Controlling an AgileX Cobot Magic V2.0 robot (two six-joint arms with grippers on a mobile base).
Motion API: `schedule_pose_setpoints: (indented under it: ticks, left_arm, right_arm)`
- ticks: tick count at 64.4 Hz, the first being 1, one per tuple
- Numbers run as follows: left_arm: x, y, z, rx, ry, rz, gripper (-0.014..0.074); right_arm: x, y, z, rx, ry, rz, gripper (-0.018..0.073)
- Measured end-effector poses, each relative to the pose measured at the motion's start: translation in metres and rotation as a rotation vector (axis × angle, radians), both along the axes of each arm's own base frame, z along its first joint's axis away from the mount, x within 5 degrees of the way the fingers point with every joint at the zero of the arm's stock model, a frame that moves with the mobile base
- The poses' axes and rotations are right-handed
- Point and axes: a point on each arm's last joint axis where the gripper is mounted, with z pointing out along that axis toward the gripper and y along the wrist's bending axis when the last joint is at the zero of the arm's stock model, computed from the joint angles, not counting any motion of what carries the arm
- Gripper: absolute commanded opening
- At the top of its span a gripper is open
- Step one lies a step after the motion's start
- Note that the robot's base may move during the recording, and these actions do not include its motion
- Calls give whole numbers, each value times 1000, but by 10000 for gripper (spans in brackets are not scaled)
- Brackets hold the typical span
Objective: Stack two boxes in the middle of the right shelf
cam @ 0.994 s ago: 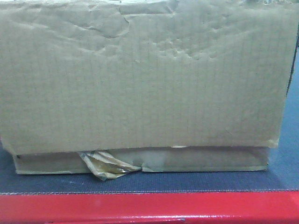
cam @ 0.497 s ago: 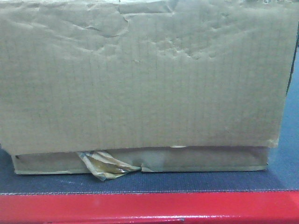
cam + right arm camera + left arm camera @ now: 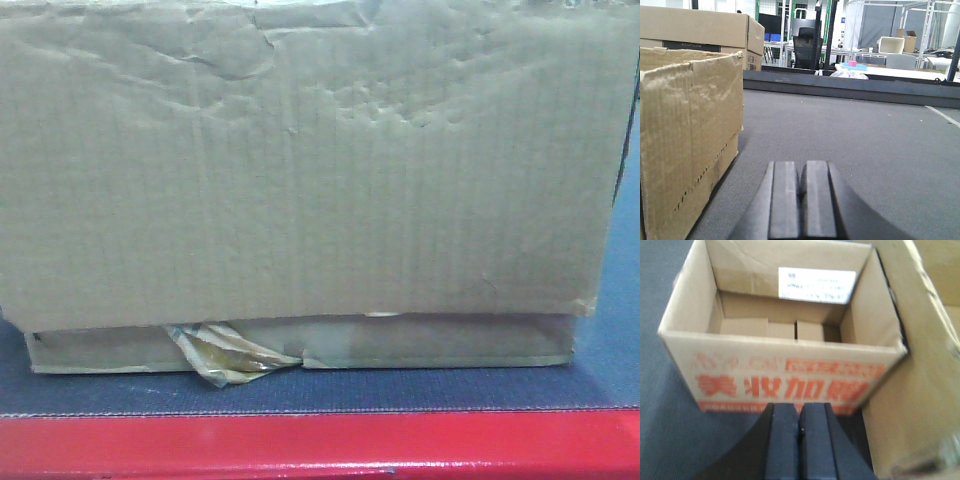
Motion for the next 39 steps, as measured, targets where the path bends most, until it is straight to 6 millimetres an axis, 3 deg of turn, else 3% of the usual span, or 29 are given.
schedule_pose_setpoints:
  ticks: [18,27,39]
  left_arm:
    - [30,-1,15,-20,16,-1,-92]
    - [61,-1,35,-8,52,-18,-92]
    - [107,0,42,63,181,-87,-92]
  right_arm:
    - [0,0,0,0,0,0,-162]
    - [0,0,0,0,0,0,-162]
    - [0,0,0,0,0,0,-162]
